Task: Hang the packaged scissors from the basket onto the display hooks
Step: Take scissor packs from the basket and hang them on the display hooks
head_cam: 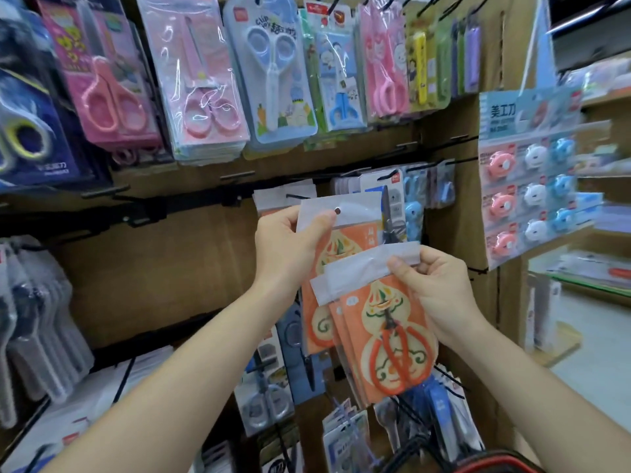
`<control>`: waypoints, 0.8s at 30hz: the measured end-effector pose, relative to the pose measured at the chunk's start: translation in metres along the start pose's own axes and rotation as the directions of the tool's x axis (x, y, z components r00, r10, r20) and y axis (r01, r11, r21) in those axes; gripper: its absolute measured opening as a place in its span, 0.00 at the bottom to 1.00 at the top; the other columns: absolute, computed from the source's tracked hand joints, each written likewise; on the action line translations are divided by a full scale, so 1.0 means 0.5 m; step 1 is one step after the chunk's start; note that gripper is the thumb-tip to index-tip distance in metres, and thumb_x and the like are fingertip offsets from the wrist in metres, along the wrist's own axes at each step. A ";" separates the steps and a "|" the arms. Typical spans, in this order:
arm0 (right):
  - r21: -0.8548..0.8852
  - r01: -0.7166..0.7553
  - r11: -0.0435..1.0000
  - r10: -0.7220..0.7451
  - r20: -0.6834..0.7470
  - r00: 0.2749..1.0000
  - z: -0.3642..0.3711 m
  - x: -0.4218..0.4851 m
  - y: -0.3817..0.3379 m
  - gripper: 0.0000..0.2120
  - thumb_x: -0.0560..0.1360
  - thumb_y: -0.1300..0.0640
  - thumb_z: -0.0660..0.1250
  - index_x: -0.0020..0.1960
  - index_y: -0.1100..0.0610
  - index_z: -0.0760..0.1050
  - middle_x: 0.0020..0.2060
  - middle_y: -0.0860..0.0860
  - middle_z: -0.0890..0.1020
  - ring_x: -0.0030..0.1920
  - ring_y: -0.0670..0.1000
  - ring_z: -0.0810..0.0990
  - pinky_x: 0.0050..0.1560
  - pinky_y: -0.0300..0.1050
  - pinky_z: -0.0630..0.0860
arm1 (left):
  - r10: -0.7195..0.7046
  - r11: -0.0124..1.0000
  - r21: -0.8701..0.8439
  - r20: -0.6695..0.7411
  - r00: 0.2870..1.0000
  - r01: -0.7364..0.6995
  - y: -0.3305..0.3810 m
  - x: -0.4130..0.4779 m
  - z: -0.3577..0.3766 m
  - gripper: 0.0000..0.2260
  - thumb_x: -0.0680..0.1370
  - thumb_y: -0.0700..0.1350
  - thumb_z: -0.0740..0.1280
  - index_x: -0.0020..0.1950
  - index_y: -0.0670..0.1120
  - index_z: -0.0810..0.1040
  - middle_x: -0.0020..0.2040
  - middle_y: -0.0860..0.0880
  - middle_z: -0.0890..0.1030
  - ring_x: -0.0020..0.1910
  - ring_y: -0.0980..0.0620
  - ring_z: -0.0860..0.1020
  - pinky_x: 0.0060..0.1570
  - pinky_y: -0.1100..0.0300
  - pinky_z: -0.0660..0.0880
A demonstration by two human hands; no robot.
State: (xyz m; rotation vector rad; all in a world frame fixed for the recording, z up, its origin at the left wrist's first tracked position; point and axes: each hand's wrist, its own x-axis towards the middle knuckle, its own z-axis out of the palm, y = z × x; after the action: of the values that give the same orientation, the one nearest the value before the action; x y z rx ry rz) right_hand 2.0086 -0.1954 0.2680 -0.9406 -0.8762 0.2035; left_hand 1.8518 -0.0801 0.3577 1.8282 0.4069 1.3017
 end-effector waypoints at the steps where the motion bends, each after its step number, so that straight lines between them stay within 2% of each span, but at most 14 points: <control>1: 0.006 -0.008 1.000 0.008 0.010 1.000 -0.002 0.002 -0.003 0.08 0.76 0.62 0.71 0.54 0.62 0.83 0.45 0.63 0.87 0.47 0.63 0.87 0.50 0.58 0.85 | -0.001 1.000 -0.006 -0.008 1.000 0.001 -0.001 0.006 0.007 0.08 0.79 0.46 0.75 0.43 0.43 0.87 0.41 0.46 0.88 0.44 0.45 0.87 0.47 0.38 0.83; 3: 0.005 -0.019 1.000 0.019 0.020 1.000 -0.002 0.007 -0.006 0.07 0.77 0.65 0.70 0.55 0.62 0.83 0.46 0.62 0.87 0.47 0.63 0.87 0.49 0.56 0.85 | 0.000 1.000 -0.017 -0.024 1.000 -0.001 -0.002 0.016 0.017 0.12 0.79 0.47 0.75 0.42 0.39 0.85 0.40 0.43 0.87 0.43 0.42 0.87 0.46 0.36 0.83; 6: -0.001 -0.021 1.000 0.021 0.009 1.000 -0.001 0.017 -0.006 0.07 0.77 0.65 0.71 0.55 0.62 0.83 0.47 0.62 0.87 0.50 0.66 0.86 0.53 0.61 0.84 | 0.008 1.000 -0.030 -0.034 0.999 -0.009 -0.006 0.032 0.028 0.18 0.79 0.51 0.74 0.41 0.35 0.84 0.40 0.37 0.85 0.43 0.36 0.85 0.46 0.35 0.82; 10: 0.005 -0.033 0.999 0.033 -0.003 0.999 0.002 0.031 -0.003 0.07 0.77 0.65 0.71 0.55 0.61 0.83 0.47 0.61 0.87 0.50 0.64 0.87 0.55 0.61 0.84 | 0.078 0.997 0.009 -0.039 0.996 -0.077 -0.003 0.048 0.037 0.30 0.74 0.61 0.72 0.40 0.31 0.78 0.39 0.30 0.80 0.40 0.29 0.80 0.42 0.35 0.81; 14: -0.002 -0.019 1.000 0.019 -0.003 1.000 0.009 0.041 -0.005 0.07 0.77 0.65 0.71 0.54 0.60 0.84 0.47 0.60 0.88 0.50 0.64 0.86 0.53 0.57 0.85 | 0.181 0.979 0.118 -0.114 0.977 -0.168 0.000 0.055 0.038 0.28 0.77 0.55 0.72 0.33 0.32 0.73 0.32 0.31 0.76 0.32 0.32 0.77 0.34 0.42 0.77; 17: -0.012 -0.023 1.000 0.023 0.012 1.000 0.012 0.044 -0.008 0.08 0.77 0.65 0.71 0.55 0.61 0.83 0.48 0.60 0.88 0.51 0.63 0.87 0.54 0.59 0.84 | 0.183 0.973 0.171 -0.151 0.971 -0.157 -0.003 0.058 0.037 0.26 0.78 0.52 0.73 0.32 0.32 0.72 0.31 0.32 0.76 0.28 0.40 0.74 0.33 0.43 0.76; 18: -0.023 -0.020 1.000 0.020 0.014 1.000 0.012 0.045 -0.007 0.08 0.77 0.64 0.71 0.56 0.61 0.83 0.48 0.61 0.88 0.51 0.63 0.87 0.55 0.61 0.84 | 0.179 0.972 0.179 -0.148 0.973 -0.152 -0.005 0.060 0.036 0.25 0.78 0.52 0.73 0.32 0.32 0.73 0.32 0.32 0.77 0.29 0.41 0.75 0.34 0.43 0.76; 21: -0.051 -0.016 0.999 0.017 0.016 1.000 0.009 0.045 -0.001 0.08 0.77 0.63 0.72 0.56 0.61 0.84 0.48 0.60 0.88 0.50 0.62 0.87 0.56 0.65 0.83 | 0.193 0.964 0.206 -0.103 0.976 -0.169 -0.010 0.059 0.031 0.23 0.78 0.53 0.72 0.33 0.35 0.78 0.33 0.37 0.82 0.34 0.37 0.82 0.38 0.41 0.80; 24: -0.074 -0.026 0.997 0.026 0.003 1.000 0.003 0.043 0.007 0.06 0.77 0.64 0.72 0.53 0.59 0.84 0.46 0.59 0.88 0.48 0.61 0.88 0.55 0.66 0.83 | 0.196 0.958 0.228 -0.079 0.977 -0.174 -0.016 0.052 0.026 0.20 0.80 0.53 0.72 0.35 0.38 0.82 0.33 0.45 0.84 0.35 0.44 0.84 0.40 0.42 0.82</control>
State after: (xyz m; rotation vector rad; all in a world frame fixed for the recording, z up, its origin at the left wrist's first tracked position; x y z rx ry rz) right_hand 2.0222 -0.1814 0.2776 -1.0216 -0.8804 0.1964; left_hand 1.8754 -0.0636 0.3660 2.0294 0.4587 1.5337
